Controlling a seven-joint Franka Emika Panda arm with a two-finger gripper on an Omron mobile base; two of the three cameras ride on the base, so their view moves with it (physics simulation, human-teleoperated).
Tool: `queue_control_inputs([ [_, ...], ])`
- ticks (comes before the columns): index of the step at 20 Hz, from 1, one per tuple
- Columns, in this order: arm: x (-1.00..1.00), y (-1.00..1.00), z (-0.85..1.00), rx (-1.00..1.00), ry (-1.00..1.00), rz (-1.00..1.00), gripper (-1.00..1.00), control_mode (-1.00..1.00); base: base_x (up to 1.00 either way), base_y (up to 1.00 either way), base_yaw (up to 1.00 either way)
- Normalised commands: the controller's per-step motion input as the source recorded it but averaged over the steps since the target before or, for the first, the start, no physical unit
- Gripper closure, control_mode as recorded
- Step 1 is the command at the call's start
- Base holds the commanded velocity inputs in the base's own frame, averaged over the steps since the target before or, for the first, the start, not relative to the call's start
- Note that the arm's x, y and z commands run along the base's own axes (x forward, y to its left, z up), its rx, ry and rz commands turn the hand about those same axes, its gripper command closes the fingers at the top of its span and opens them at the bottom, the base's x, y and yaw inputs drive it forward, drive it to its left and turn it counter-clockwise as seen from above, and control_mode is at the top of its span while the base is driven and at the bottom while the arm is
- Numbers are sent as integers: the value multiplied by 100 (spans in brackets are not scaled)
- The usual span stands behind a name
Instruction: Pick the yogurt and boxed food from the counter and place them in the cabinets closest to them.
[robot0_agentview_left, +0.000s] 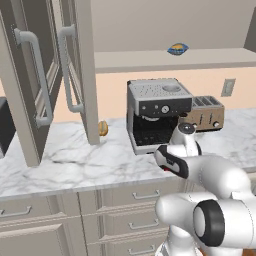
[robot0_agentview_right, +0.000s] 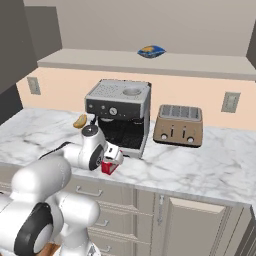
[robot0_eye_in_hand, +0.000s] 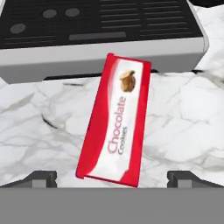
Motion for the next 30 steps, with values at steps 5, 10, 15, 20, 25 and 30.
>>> queue_control_inputs([
  [5,4,0,-18,0,0,0,-100,-100,0,0,0],
  [10,7,0,-18,0,0,0,-100,-100,0,0,0],
  [15,5,0,-19,0,0,0,-100,-100,0,0,0],
  [20,4,0,-11,0,0,0,-100,-100,0,0,0],
  [25,3,0,-7,0,0,0,100,-100,0,0,0],
  [30,0,0,0,0,0,0,100,-100,0,0,0],
])
